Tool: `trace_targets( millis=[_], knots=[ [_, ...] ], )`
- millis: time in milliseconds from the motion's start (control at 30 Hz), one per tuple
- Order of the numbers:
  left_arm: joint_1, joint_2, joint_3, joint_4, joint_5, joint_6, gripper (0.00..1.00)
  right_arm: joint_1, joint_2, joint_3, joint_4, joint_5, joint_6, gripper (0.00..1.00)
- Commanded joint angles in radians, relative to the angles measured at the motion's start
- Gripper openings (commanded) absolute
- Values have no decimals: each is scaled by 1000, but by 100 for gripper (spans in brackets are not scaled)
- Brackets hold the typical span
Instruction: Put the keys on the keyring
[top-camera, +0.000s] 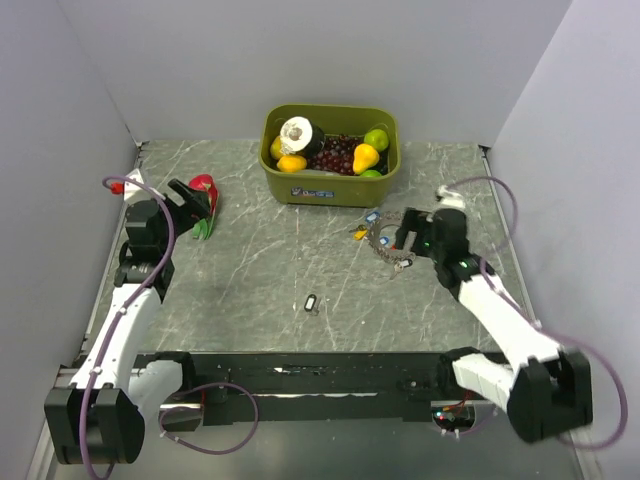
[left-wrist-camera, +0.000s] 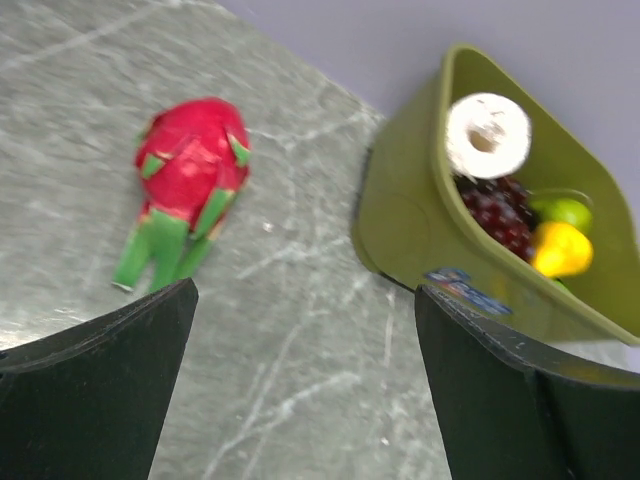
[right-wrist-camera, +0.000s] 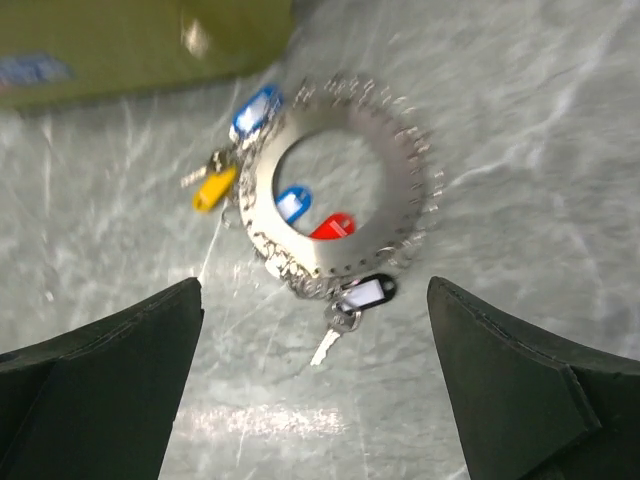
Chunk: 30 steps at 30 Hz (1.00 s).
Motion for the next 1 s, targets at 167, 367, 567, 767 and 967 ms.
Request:
trace_targets(
  millis=[167,367,567,767,967],
  knots=[
    [-2,61,121,-101,239,-73,96,151,486,342,-98,101,-102,96],
    [-2,20,93,-129,243,-38,96,151,731,496,-164,44,-76,84],
    [-2,-8,46,-126,236,-13,96,159,811,505,-213,-74,-39,85],
    [-2,11,32,-133,274,-13,96,232,791,407,-235,-258,-11,85],
    [-2,-2,1,-112,315,-18,96,404,687,258,-206,-344,75,86]
  ],
)
